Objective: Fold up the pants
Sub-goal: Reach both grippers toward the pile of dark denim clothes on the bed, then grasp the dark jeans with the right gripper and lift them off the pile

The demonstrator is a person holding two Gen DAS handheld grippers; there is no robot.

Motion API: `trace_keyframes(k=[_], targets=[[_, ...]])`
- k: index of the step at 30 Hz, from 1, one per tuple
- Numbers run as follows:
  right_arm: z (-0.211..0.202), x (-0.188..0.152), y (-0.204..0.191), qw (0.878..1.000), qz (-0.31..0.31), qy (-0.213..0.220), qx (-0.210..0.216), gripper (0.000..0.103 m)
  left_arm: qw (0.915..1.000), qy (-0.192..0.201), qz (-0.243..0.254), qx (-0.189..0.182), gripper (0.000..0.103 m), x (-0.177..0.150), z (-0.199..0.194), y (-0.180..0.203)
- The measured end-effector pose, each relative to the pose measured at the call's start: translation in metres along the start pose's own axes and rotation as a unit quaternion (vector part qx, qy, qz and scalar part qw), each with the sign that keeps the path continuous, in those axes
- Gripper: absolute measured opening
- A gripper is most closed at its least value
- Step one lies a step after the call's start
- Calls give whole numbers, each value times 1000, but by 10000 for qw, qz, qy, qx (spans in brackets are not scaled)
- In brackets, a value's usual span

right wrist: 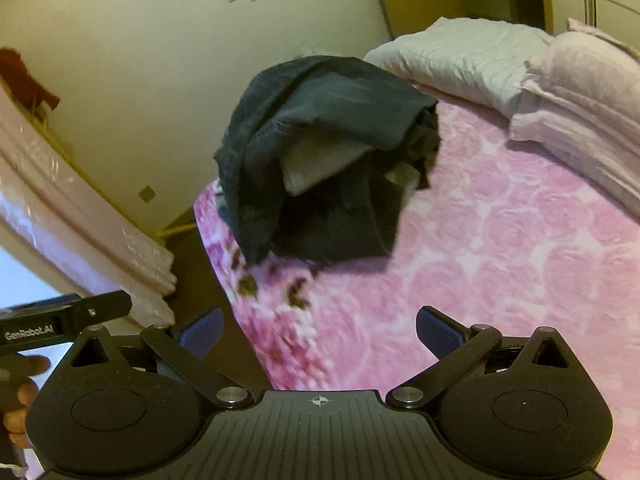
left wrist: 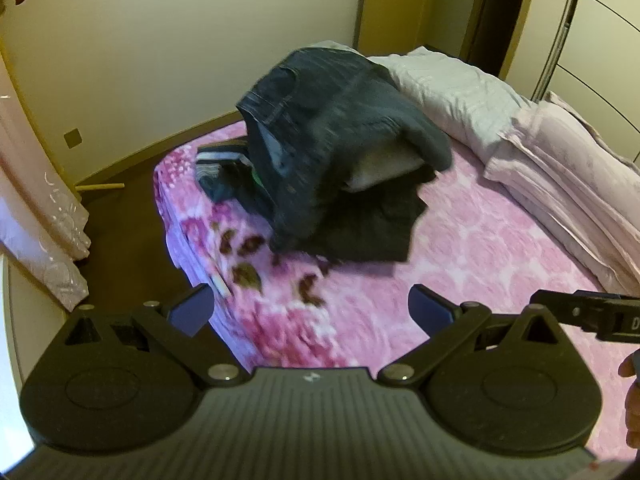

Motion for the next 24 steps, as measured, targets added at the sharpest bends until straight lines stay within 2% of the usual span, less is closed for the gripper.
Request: trace_keyframes(k=[7, 13, 17, 22, 23, 24], targets=[[58, 60, -29, 9967, 640, 384, 318, 100, 9999, 4, 152, 6, 102, 68, 45, -46], [106, 106, -35, 9866, 1382, 730, 475, 99, 9993, 188, 286, -133, 102, 128, 82, -71], [142, 127, -33, 9796, 1813, 736, 447, 95, 9988, 212, 389, -192, 102, 161, 111, -75], [195, 146, -23, 9674, 2404, 636, 480, 81, 9985, 150, 445, -273, 102, 190, 145, -80], [203, 149, -22, 9660, 2453, 659, 480, 76, 9985, 126, 455, -280, 102, 195, 152, -81], [210, 153, -22, 9649, 2487, 686, 484, 64, 9985, 106, 464, -282, 102, 198, 157, -80]])
Point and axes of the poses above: each gripper's, at about its wrist camera, not at the fingertips, and z roughly the way its jaws point, y to its right, x to its top, the point moved 1 cm from there along z, roughly the way its jaws point, and after that the axes turned 3 degrees about -x, right-handed, at the moved point
